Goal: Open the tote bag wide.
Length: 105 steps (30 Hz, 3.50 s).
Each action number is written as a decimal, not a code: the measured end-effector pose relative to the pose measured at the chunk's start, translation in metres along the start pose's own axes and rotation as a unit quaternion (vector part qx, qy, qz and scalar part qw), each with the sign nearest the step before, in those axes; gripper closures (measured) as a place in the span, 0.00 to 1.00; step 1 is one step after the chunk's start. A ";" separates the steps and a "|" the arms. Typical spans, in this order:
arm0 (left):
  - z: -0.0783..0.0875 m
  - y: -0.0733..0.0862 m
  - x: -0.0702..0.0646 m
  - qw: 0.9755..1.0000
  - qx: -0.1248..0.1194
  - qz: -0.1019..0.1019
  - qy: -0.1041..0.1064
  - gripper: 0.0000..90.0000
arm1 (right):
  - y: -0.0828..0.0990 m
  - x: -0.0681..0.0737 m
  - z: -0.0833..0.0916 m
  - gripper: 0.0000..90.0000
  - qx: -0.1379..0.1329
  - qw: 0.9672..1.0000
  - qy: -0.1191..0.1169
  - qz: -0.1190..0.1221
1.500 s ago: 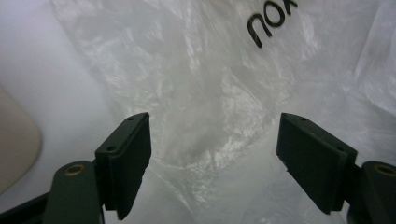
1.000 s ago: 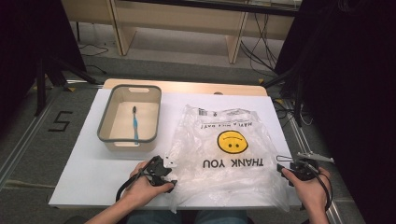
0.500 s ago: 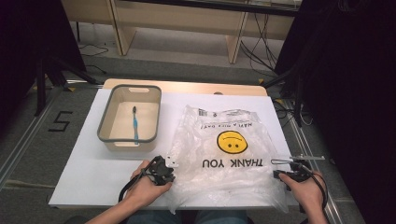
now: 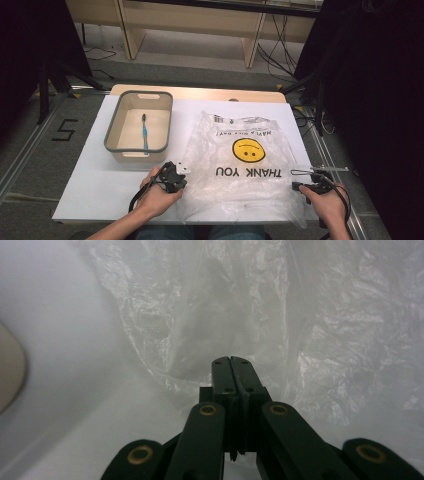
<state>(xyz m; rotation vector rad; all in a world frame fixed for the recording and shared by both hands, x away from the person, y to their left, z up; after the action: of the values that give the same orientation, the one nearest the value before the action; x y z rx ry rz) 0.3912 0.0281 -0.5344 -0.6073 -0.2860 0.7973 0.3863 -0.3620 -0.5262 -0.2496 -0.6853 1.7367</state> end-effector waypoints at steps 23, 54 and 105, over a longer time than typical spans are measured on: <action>0.002 -0.042 0.037 0.996 -0.059 0.011 -0.063 1.00 | -0.011 0.015 0.002 1.00 -0.032 0.999 -0.008 0.013; -0.003 0.008 -0.009 0.998 0.053 0.012 0.020 0.97 | -0.008 0.014 0.003 1.00 -0.027 1.000 -0.010 0.012; -0.016 -0.108 0.070 0.987 -0.081 0.087 -0.104 1.00 | -0.016 0.049 0.003 1.00 -0.057 0.996 -0.035 0.058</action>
<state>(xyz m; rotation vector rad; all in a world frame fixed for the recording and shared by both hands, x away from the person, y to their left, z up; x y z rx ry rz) 0.5084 0.0153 -0.4805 -0.7098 -0.4988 1.0146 0.3843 -0.3148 -0.5059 -0.3129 -0.8366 1.8254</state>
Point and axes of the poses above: each handheld gripper's, and its own axes: z roughly backward along the jaws, y roughly out of its underside, x roughly to its left, the point moved 8 cm from there along -z, roughly forward along the jaws, and after that the axes turned 2 degrees about z, right-handed, at the moved point
